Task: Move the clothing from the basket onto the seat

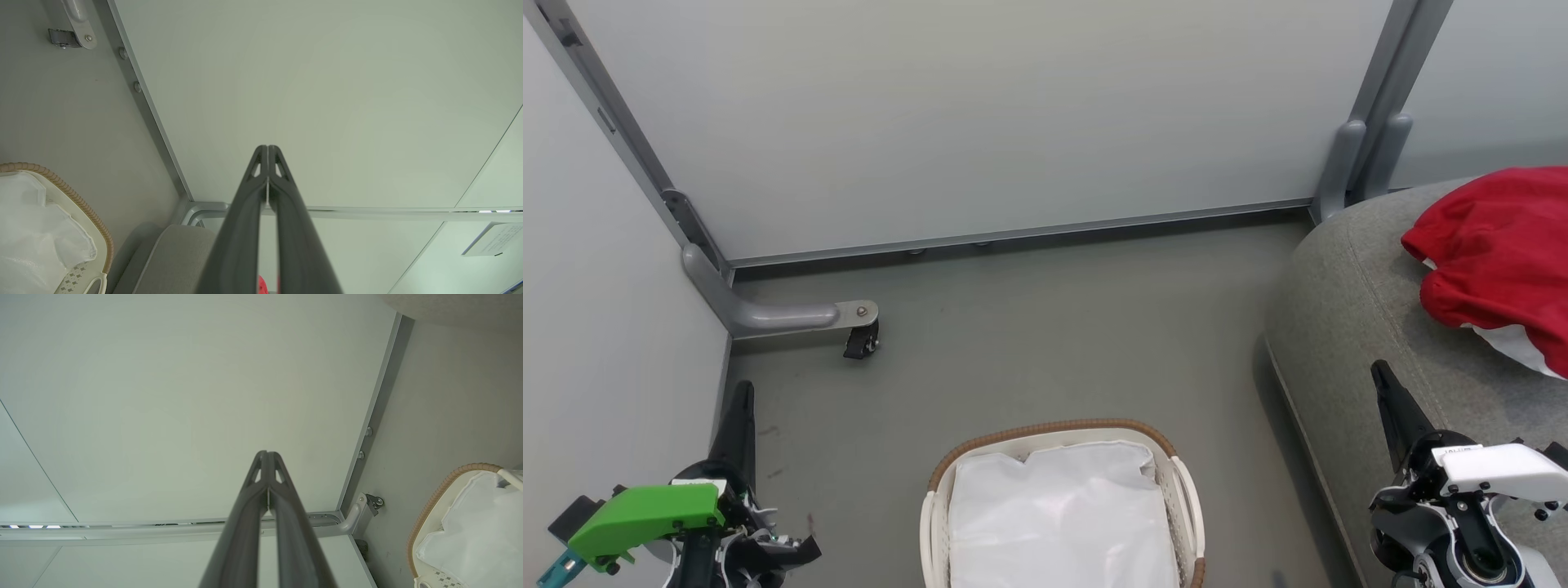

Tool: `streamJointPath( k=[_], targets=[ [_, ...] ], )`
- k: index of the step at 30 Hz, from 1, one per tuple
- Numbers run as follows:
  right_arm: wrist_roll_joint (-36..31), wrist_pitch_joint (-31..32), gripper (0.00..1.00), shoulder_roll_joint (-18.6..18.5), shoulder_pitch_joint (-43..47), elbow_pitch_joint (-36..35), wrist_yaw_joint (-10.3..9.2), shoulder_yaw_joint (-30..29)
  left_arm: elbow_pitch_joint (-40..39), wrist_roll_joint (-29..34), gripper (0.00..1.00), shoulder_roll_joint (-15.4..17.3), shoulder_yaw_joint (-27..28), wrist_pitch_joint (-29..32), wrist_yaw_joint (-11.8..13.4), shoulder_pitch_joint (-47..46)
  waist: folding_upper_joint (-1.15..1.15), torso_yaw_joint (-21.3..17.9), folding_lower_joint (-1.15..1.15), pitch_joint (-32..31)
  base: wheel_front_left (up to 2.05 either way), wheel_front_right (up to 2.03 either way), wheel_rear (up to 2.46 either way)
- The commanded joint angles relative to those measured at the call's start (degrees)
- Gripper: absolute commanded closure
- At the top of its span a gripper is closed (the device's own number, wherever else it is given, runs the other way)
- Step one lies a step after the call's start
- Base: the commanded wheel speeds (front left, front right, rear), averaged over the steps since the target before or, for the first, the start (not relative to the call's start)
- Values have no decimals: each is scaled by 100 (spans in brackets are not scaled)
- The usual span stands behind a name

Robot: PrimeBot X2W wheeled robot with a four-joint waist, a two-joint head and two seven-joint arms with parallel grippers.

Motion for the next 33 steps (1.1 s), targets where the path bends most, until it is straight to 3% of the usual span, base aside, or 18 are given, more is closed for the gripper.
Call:
streamJointPath(
  k=[1, 33],
  targets=[
    [18, 16, 100, -34, 61, -22, 0, -11, -9, -18, 100, 33, 11, 15, -27, -59, 0, 0, 0, 0, 0, 0, 0],
    [19, 16, 100, -34, 61, -22, 0, -10, -10, -19, 100, 34, 11, 16, -27, -59, 0, 0, 0, 0, 0, 0, 0]
  ],
)
